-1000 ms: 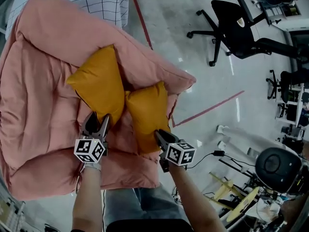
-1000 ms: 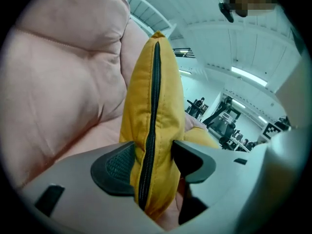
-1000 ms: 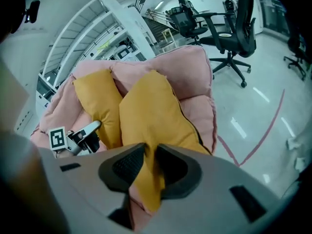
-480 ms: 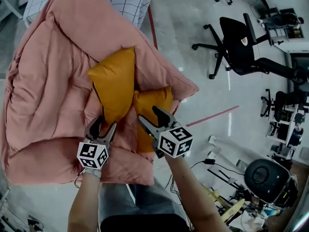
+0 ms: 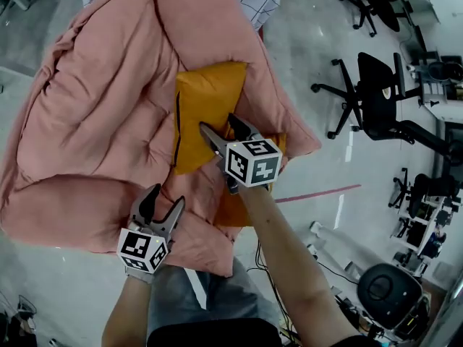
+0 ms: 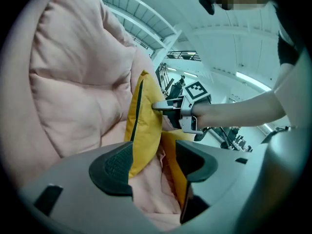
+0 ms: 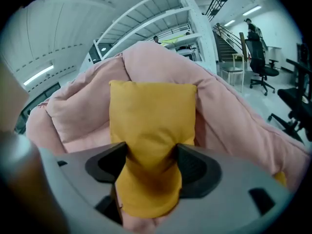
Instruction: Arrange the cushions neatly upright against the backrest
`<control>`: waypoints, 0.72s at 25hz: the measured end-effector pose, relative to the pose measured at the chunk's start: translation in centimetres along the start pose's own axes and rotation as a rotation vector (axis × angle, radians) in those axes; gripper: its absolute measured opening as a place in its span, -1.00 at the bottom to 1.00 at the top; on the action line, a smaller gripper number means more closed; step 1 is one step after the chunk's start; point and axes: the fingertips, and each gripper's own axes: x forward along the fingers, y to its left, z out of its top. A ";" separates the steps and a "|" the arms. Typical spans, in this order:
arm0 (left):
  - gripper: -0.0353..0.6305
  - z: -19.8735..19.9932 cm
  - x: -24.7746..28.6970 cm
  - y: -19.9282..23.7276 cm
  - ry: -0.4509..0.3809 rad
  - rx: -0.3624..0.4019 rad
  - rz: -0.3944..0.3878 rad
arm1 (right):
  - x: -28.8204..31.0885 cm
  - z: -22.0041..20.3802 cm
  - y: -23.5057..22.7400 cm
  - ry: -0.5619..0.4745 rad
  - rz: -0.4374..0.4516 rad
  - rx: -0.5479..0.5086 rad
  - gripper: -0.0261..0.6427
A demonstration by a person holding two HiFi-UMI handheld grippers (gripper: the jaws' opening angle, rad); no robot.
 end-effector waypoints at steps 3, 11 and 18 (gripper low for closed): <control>-0.07 0.1 -0.9 0.1 -0.014 -0.005 0.003 | -0.2 0.4 0.7 0.010 -0.003 -0.011 -0.07; -0.07 0.3 -1.4 0.2 -0.020 -0.034 0.011 | -3.8 2.7 2.7 -0.085 -0.018 -0.105 -0.26; -0.07 0.3 -1.1 0.3 -0.005 -0.049 -0.001 | -5.2 4.5 6.1 -0.189 0.033 -0.243 -0.34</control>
